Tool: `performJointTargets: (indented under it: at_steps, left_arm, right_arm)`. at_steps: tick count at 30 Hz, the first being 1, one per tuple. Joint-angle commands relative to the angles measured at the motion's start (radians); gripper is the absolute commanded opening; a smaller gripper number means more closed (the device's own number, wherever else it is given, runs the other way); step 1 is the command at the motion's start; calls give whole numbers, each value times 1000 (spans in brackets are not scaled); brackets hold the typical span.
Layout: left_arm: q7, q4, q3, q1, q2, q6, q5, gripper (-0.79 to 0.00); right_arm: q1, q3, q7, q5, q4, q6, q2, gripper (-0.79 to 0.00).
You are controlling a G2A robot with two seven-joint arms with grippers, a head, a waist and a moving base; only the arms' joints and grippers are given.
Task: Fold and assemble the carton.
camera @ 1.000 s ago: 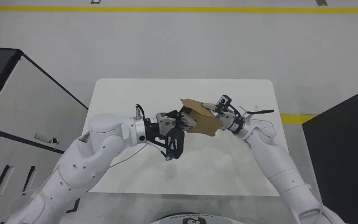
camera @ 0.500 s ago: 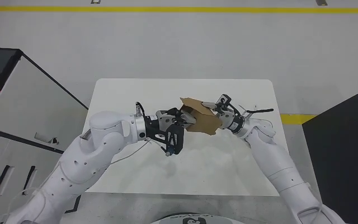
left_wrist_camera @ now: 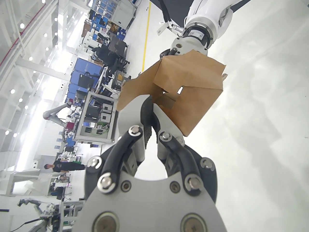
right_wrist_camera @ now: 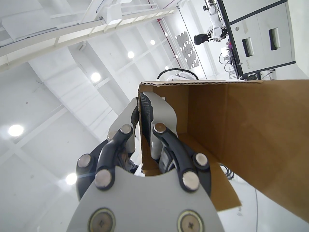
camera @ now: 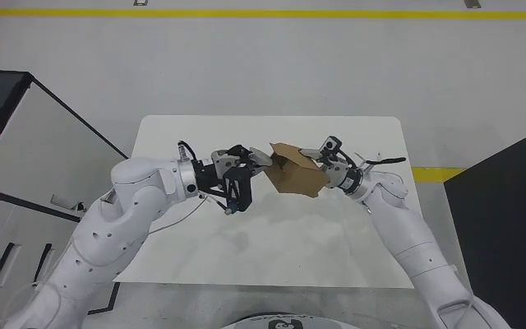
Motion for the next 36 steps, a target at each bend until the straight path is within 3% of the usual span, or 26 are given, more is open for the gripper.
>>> performJointTargets:
  at_steps: [1,19,36]
  left_arm:
    - [9,8,2,-1,0,-4,-13,-785]
    - [21,21,93,-55,-12,-32,4,-785]
    - [9,0,95,-45,-9,-38,16,-785]
  right_arm:
    - [5,-5,20,0,3,-1,-1,-785]
    - [27,-23,64,-11,13,7,-6,-785]
    - [14,-23,65,-20,1,-3,-6,-785]
